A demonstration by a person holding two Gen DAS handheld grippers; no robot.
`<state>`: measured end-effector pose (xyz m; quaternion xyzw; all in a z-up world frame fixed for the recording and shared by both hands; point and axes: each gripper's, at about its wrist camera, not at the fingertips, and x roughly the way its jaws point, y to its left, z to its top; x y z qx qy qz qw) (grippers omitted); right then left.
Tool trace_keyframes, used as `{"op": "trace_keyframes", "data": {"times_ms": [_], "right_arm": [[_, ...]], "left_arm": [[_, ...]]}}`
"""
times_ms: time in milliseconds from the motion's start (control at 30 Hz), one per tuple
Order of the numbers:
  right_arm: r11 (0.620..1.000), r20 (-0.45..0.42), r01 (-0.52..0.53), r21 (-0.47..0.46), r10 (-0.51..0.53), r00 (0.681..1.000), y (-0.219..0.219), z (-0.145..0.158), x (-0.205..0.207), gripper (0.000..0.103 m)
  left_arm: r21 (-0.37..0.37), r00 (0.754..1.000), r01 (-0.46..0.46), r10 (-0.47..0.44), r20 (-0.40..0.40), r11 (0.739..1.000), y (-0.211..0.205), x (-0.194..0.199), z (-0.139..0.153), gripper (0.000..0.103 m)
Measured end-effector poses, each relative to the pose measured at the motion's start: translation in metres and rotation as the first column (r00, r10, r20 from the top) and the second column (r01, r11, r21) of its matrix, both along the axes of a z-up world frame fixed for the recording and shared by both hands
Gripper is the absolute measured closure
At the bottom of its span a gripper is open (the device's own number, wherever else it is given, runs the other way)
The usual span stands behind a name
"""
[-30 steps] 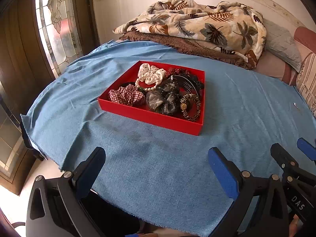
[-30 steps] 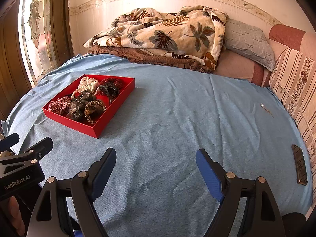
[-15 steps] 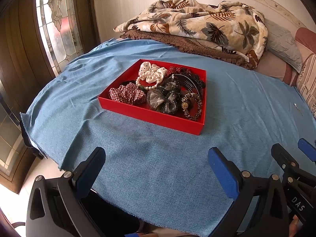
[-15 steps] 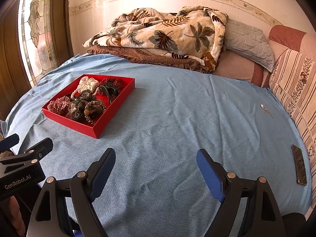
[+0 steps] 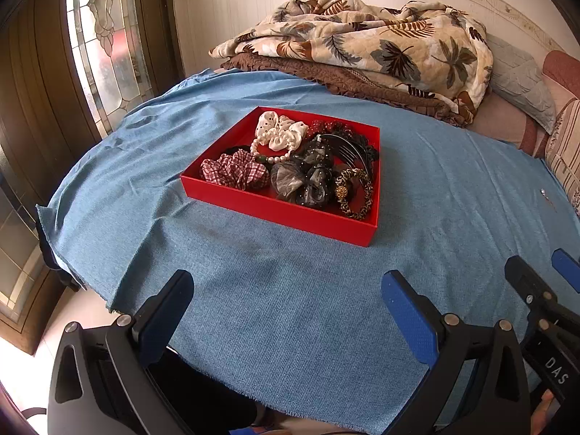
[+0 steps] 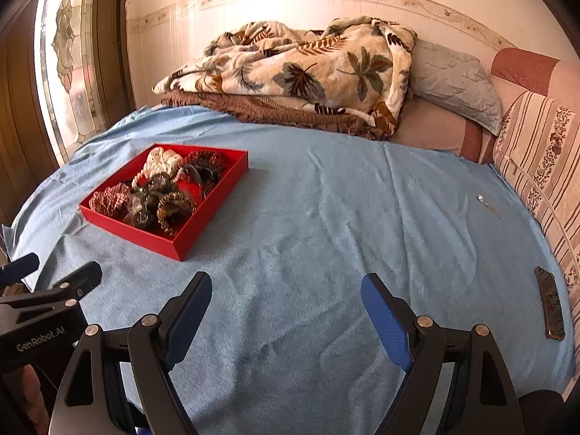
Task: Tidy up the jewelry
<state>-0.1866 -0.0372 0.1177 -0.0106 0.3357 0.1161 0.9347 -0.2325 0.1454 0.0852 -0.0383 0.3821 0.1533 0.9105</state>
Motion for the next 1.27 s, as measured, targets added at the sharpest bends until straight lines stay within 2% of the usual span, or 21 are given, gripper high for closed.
{"op": "trace_keyframes", "data": {"times_ms": [800, 1267], "right_arm": [[1.000, 0.011, -0.016, -0.026, 0.016, 1.000, 0.013, -0.002, -0.002, 0.013], [0.999, -0.047, -0.045, 0.000, 0.045, 0.998, 0.014, -0.012, 0.004, 0.013]], "left_arm": [[-0.012, 1.000, -0.007, 0.007, -0.006, 1.000, 0.003, -0.001, -0.005, 0.000], [-0.007, 1.000, -0.010, 0.010, -0.003, 1.000, 0.011, 0.002, 0.003, 0.000]]}}
